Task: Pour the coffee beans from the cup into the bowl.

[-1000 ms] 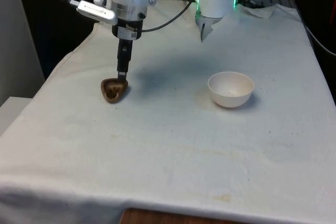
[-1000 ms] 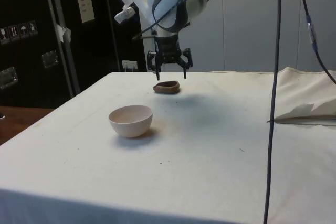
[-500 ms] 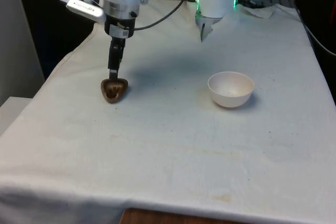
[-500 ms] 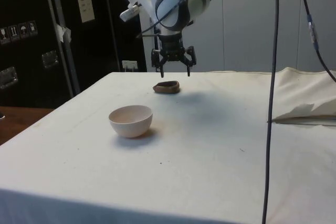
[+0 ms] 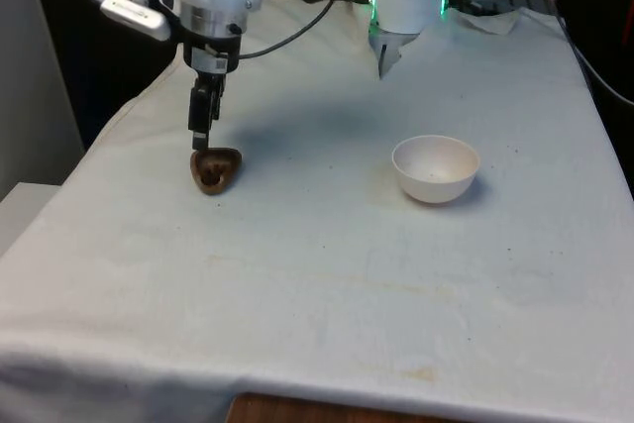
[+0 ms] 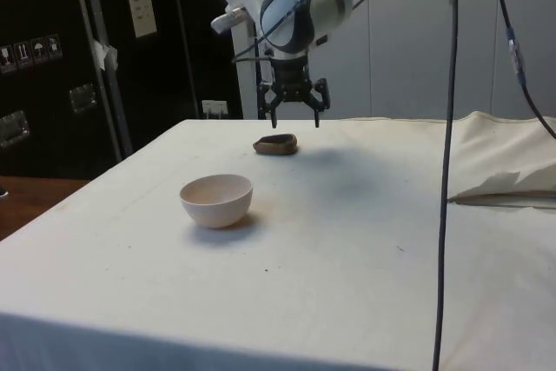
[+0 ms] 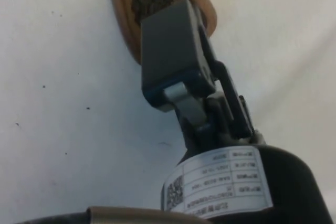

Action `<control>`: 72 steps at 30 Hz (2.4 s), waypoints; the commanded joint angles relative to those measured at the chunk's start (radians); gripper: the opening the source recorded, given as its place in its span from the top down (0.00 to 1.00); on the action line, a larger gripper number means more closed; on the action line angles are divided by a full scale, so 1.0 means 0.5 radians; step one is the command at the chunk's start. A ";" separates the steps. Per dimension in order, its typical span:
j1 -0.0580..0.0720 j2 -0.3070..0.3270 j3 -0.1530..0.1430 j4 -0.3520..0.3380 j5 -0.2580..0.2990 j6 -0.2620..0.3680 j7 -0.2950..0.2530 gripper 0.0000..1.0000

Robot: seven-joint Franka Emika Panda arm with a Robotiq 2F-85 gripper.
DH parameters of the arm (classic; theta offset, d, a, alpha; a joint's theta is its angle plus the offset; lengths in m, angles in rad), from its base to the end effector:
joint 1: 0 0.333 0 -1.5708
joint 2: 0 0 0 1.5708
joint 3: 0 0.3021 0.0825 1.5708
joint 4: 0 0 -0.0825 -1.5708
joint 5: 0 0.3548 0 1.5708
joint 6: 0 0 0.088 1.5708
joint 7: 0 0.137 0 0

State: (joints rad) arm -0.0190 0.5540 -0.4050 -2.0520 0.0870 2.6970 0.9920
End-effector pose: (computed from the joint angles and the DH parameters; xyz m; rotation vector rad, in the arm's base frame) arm 0.5356 -0.2435 0.1804 2.2818 -1.9676 0.2717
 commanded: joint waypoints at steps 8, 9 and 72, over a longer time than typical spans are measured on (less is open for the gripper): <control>-0.068 0.008 0.044 -0.002 0.236 0.058 -0.222 0.00; -0.072 0.010 0.042 -0.002 0.266 0.060 -0.252 0.00; -0.042 0.034 0.012 -0.098 0.560 0.100 -0.862 0.00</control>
State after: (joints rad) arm -0.0290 0.5830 -0.4150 -2.0960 0.3550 2.7490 0.5740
